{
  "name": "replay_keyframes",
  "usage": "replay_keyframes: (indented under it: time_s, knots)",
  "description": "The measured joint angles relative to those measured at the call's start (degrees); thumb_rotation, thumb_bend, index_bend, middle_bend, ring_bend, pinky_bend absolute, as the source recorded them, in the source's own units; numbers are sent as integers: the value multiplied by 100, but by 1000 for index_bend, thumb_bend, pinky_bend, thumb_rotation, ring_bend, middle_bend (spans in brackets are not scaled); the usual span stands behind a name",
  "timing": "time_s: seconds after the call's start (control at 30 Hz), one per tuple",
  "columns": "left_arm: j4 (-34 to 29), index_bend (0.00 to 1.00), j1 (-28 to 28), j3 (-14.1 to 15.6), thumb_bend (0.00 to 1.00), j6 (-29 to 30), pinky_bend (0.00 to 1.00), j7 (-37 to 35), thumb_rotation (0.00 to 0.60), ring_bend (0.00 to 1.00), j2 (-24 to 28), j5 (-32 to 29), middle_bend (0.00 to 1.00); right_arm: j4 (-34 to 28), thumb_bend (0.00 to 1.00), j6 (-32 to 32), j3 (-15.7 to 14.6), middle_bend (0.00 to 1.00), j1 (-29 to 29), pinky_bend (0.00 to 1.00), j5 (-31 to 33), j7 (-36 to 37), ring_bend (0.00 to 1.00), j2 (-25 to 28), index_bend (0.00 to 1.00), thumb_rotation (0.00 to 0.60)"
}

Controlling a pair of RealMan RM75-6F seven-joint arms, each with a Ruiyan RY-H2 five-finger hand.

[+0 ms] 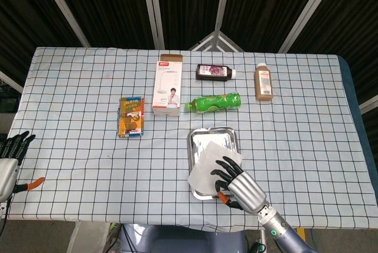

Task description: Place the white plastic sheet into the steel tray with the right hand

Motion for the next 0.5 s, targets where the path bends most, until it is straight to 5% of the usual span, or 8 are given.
replay_keyframes:
  time_s: [0.5]
  knots:
    - [-18, 0, 1, 6, 0, -1, 0, 2, 600, 0, 2, 4, 0, 177, 519, -196, 58, 307, 108, 86, 271, -45, 120, -79, 760, 600]
